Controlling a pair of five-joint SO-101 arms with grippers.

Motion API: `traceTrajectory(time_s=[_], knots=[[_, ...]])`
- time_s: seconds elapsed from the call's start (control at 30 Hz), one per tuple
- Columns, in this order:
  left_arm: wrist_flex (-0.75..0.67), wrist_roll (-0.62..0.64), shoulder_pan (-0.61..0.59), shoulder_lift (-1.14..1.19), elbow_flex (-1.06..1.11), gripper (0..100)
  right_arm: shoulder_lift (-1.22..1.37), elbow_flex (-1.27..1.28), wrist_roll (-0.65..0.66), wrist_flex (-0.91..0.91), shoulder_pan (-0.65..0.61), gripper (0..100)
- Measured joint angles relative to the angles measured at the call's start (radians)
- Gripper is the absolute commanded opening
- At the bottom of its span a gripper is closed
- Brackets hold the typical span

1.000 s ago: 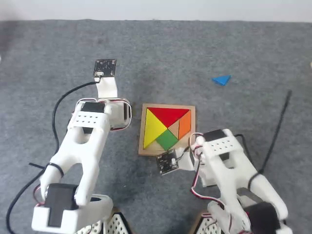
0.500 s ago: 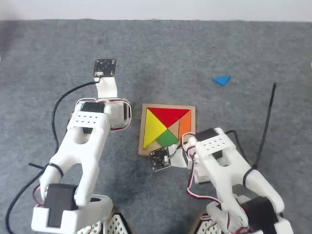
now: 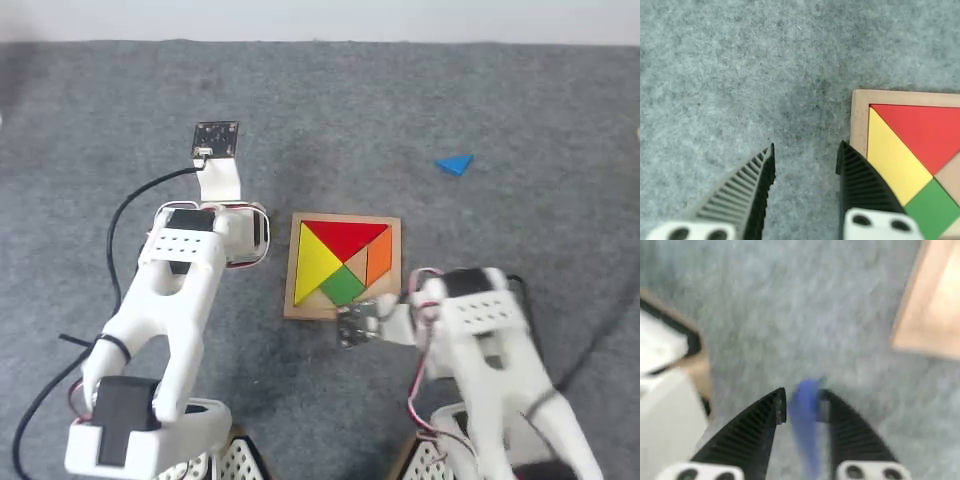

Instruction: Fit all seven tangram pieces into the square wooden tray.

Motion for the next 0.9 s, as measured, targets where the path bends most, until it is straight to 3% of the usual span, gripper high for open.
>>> traceTrajectory(time_s=[0.2, 0.73, 0.9], knots=[[0.000, 0.000, 0.002, 0.000, 0.000, 20, -0.130, 0.000, 0.226, 0.092, 0.137, 23.9], [0.000, 0.000, 0.000, 0.000, 0.000, 20, 0.060, 0.101, 0.272, -0.158, 0.157, 23.6], [0.000, 0.000, 0.002, 0.000, 0.000, 20, 0.087, 0.161, 0.272, -0.270, 0.157, 9.7]])
